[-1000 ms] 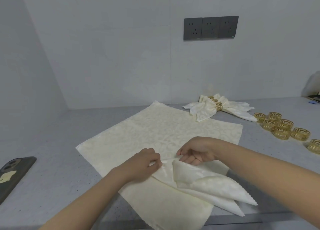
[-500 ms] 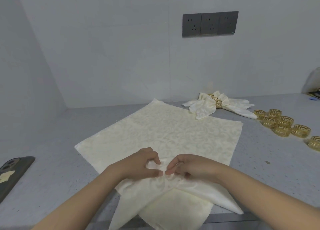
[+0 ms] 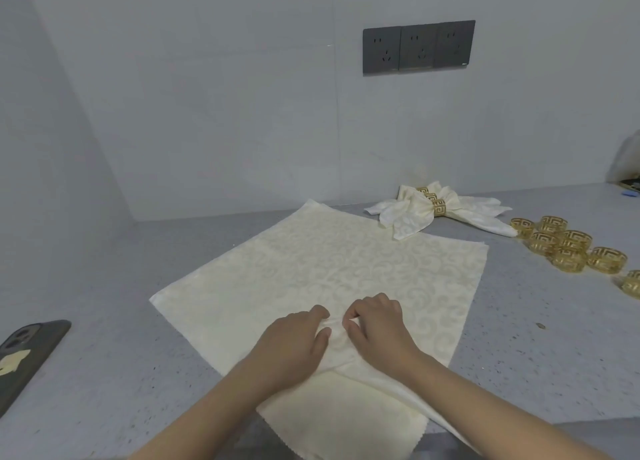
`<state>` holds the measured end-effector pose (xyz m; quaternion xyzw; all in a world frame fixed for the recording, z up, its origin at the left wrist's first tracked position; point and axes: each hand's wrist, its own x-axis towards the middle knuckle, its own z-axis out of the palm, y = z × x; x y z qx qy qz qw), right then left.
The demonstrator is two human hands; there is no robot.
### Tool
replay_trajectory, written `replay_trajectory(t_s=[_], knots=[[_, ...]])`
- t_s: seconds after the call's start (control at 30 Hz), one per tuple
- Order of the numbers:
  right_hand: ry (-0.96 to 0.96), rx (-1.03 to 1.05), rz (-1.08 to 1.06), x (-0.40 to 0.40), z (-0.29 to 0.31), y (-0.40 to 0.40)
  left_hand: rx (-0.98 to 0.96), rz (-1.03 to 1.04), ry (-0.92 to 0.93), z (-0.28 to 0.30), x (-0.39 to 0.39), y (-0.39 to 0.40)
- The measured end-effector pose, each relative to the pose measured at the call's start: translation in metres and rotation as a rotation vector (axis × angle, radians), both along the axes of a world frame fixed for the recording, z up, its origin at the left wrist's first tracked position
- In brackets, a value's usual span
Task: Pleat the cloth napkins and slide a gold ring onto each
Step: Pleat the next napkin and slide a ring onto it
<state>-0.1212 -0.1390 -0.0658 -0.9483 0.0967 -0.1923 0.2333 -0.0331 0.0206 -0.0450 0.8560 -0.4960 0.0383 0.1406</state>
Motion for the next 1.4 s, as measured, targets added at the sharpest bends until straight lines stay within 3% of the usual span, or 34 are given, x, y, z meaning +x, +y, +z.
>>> replay_trajectory(t_s=[0.17, 0.27, 0.5, 0.7, 0.8, 0.93, 1.2, 1.4], knots=[[-0.052, -0.125, -0.037, 0.002, -0.004, 0.002, -0.113, 0.029, -0.183, -0.034, -0.011, -0.004], [-0.216, -0.166, 0.058, -0.003, -0.005, 0.001, -0.18, 0.012, -0.212, -0.044, -0.003, -0.001], [-0.093, -0.17, 0.37, -0.029, -0.018, -0.013, -0.155, -0.091, -0.066, -0.043, 0.007, 0.001], [-0.192, -0.102, 0.359, -0.024, -0.02, -0.025, -0.331, -0.302, 0.073, -0.042, 0.009, 0.001], [-0.211, -0.073, 0.326, -0.021, -0.023, -0.028, -0.262, -0.311, 0.114, -0.038, 0.007, 0.005], [-0.283, -0.111, 0.34, -0.018, -0.022, -0.03, -0.216, -0.339, 0.007, -0.039, 0.012, 0.004], [-0.372, -0.214, 0.416, -0.01, -0.009, -0.04, -0.384, -0.218, 0.191, -0.027, 0.015, -0.009], [-0.406, -0.261, 0.347, -0.003, -0.015, -0.046, -0.301, -0.268, 0.085, -0.033, 0.024, -0.012]])
